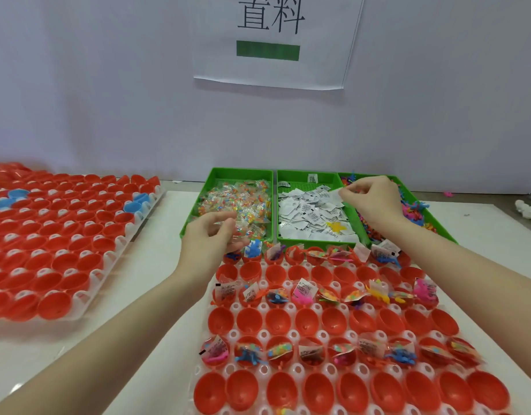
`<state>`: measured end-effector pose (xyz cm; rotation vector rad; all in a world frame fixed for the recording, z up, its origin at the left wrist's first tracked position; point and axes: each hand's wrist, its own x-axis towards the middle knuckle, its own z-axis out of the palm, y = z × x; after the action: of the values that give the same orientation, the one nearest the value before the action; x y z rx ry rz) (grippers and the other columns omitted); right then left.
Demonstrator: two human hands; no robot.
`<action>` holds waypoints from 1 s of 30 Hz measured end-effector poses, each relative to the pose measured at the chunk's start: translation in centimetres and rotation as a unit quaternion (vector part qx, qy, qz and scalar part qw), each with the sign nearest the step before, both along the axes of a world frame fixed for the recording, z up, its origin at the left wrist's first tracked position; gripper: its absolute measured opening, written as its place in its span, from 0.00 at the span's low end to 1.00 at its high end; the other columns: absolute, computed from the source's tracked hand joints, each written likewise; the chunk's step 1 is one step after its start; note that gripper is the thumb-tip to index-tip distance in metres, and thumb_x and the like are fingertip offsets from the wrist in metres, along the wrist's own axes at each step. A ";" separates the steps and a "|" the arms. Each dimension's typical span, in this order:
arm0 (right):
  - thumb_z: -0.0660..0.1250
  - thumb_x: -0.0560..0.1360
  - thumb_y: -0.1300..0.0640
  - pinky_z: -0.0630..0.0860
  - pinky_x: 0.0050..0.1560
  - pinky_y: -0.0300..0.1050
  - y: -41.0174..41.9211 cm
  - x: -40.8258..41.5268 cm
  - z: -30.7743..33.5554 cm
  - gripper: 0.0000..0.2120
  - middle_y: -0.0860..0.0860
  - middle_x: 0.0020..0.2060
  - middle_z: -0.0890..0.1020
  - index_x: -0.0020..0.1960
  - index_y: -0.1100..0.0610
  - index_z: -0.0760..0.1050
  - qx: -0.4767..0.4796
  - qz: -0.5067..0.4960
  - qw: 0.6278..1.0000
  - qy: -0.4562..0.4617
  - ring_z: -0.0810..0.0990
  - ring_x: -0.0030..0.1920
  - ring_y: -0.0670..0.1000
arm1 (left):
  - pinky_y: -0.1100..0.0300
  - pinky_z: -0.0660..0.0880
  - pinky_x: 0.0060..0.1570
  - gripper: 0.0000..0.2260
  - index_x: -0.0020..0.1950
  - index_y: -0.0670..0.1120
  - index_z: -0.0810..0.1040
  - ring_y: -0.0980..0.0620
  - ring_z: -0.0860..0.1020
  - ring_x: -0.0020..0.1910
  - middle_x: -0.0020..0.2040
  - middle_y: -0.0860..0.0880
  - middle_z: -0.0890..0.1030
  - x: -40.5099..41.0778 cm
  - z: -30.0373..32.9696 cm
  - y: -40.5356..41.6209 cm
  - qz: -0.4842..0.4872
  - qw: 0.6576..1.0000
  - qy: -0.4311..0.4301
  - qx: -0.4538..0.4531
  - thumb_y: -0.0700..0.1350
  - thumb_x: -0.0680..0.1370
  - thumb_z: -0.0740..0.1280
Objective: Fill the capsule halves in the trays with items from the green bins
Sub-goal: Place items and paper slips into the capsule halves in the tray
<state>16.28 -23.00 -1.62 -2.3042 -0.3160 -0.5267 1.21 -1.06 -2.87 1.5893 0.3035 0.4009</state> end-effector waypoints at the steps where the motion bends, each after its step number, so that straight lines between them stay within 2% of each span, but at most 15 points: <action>1: 0.70 0.71 0.55 0.64 0.31 0.38 0.1 -0.2 0.4 0.08 0.44 0.26 0.74 0.43 0.60 0.83 0.038 -0.002 0.999 0.004 0.69 0.29 0.42 | 0.72 0.76 0.36 0.08 0.57 0.45 0.74 0.59 0.81 0.32 0.42 0.49 0.80 -0.2 0.1 -0.2 -0.011 1.000 0.008 -0.003 0.38 0.80 0.60; 4: 0.73 0.69 0.56 0.70 0.37 0.37 0.6 -1.7 1.7 0.05 0.45 0.29 0.79 0.41 0.59 0.83 0.115 0.036 0.991 0.059 0.75 0.33 0.42 | 0.70 0.75 0.43 0.10 0.59 0.47 0.71 0.60 0.81 0.36 0.40 0.51 0.82 -1.0 0.7 -0.9 -0.032 0.999 0.014 -0.004 0.38 0.79 0.62; 8: 0.73 0.68 0.59 0.70 0.34 0.24 1.3 -6.9 4.0 0.03 0.43 0.29 0.82 0.35 0.55 0.82 0.136 0.236 0.942 0.195 0.79 0.34 0.36 | 0.73 0.74 0.34 0.07 0.53 0.46 0.74 0.63 0.80 0.32 0.33 0.52 0.83 -2.9 2.2 -2.3 -0.063 0.998 -0.006 -0.025 0.40 0.75 0.67; 10: 0.72 0.68 0.61 0.70 0.32 0.26 1.4 -9.7 4.7 0.04 0.46 0.27 0.81 0.35 0.56 0.82 0.115 0.302 0.922 0.214 0.77 0.30 0.40 | 0.73 0.73 0.33 0.08 0.50 0.46 0.77 0.61 0.80 0.32 0.33 0.52 0.84 -4.3 3.0 -3.2 -0.113 0.993 -0.012 -0.043 0.40 0.73 0.69; 12: 0.73 0.68 0.60 0.66 0.29 0.32 1.2 -11.9 5.3 0.04 0.53 0.25 0.74 0.34 0.57 0.82 0.087 0.321 0.919 0.213 0.70 0.26 0.46 | 0.71 0.74 0.34 0.09 0.49 0.46 0.79 0.59 0.81 0.32 0.33 0.49 0.83 -5.8 3.4 -4.2 -0.163 0.985 -0.024 -0.059 0.42 0.69 0.70; 14: 0.74 0.66 0.55 0.61 0.27 0.33 0.6 -13.8 6.0 0.06 0.56 0.25 0.70 0.34 0.57 0.82 0.074 0.323 0.920 0.210 0.65 0.25 0.47 | 0.69 0.75 0.35 0.10 0.47 0.46 0.81 0.57 0.81 0.33 0.34 0.48 0.83 -7.3 3.5 -5.0 -0.183 0.981 -0.034 -0.061 0.44 0.66 0.70; 16: 0.74 0.61 0.51 0.65 0.28 0.34 -0.3 -15.4 6.7 0.07 0.55 0.26 0.75 0.33 0.54 0.83 0.099 0.327 0.915 0.216 0.69 0.27 0.47 | 0.70 0.75 0.35 0.08 0.46 0.46 0.81 0.57 0.81 0.33 0.33 0.48 0.83 -8.5 3.4 -5.5 -0.174 0.983 -0.043 -0.048 0.42 0.68 0.70; 18: 0.78 0.58 0.54 0.69 0.29 0.29 -1.4 -16.7 7.3 0.05 0.48 0.25 0.79 0.30 0.53 0.82 0.142 0.347 0.898 0.233 0.74 0.27 0.41 | 0.70 0.75 0.35 0.06 0.45 0.46 0.81 0.55 0.81 0.33 0.33 0.47 0.83 -9.6 3.3 -5.8 -0.152 0.986 -0.048 -0.044 0.39 0.70 0.70; 20: 0.77 0.59 0.57 0.70 0.30 0.27 -1.9 -18.0 7.6 0.04 0.47 0.25 0.80 0.30 0.53 0.83 0.157 0.361 0.884 0.252 0.76 0.27 0.39 | 0.70 0.75 0.35 0.06 0.45 0.46 0.81 0.54 0.82 0.33 0.34 0.46 0.84 -10.6 3.4 -6.3 -0.150 0.986 -0.051 -0.058 0.41 0.69 0.70; 22: 0.78 0.58 0.53 0.70 0.30 0.30 -2.0 -19.2 7.5 0.06 0.47 0.25 0.79 0.32 0.52 0.83 0.138 0.359 0.887 0.255 0.75 0.27 0.42 | 0.70 0.75 0.34 0.09 0.46 0.46 0.81 0.54 0.83 0.34 0.34 0.46 0.84 -11.6 3.7 -7.1 -0.174 0.980 -0.051 -0.077 0.44 0.67 0.68; 25: 0.71 0.58 0.45 0.64 0.26 0.35 -1.9 -20.7 7.0 0.11 0.46 0.20 0.70 0.35 0.51 0.84 0.078 0.326 0.922 0.192 0.65 0.23 0.45 | 0.69 0.76 0.35 0.12 0.46 0.45 0.83 0.50 0.83 0.37 0.35 0.44 0.84 -12.8 4.3 -8.0 -0.217 0.969 -0.051 -0.108 0.47 0.67 0.66; 27: 0.70 0.58 0.44 0.74 0.31 0.45 -2.0 -21.4 6.7 0.11 0.45 0.18 0.66 0.33 0.50 0.82 0.063 0.294 0.941 0.158 0.62 0.22 0.43 | 0.67 0.77 0.35 0.12 0.45 0.49 0.84 0.50 0.83 0.37 0.35 0.45 0.84 -13.5 4.7 -8.5 -0.232 0.962 -0.051 -0.135 0.49 0.66 0.66; 28: 0.69 0.58 0.43 0.78 0.41 0.55 -2.0 -21.8 6.6 0.10 0.45 0.17 0.66 0.32 0.49 0.82 0.061 0.279 0.947 0.149 0.61 0.22 0.42 | 0.68 0.77 0.35 0.12 0.45 0.50 0.84 0.50 0.84 0.36 0.35 0.47 0.84 -13.8 4.9 -8.7 -0.232 0.962 -0.050 -0.139 0.50 0.65 0.67; 29: 0.69 0.58 0.43 0.78 0.46 0.59 -1.9 -22.4 6.6 0.10 0.45 0.17 0.66 0.31 0.49 0.82 0.063 0.268 0.951 0.140 0.61 0.22 0.42 | 0.68 0.77 0.35 0.12 0.44 0.49 0.85 0.51 0.83 0.36 0.36 0.47 0.84 -14.1 5.0 -8.9 -0.226 0.964 -0.050 -0.132 0.49 0.65 0.68; 30: 0.69 0.58 0.43 0.79 0.42 0.53 -2.0 -22.9 6.6 0.10 0.46 0.18 0.66 0.31 0.49 0.82 0.064 0.263 0.954 0.128 0.61 0.22 0.42 | 0.69 0.76 0.35 0.10 0.44 0.47 0.85 0.52 0.83 0.36 0.37 0.48 0.84 -14.4 5.0 -9.1 -0.219 0.967 -0.054 -0.118 0.47 0.65 0.69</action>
<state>-6.66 -25.01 4.96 -2.0183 -0.7154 0.0192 -13.20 -10.15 2.12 1.3459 -0.0851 0.1008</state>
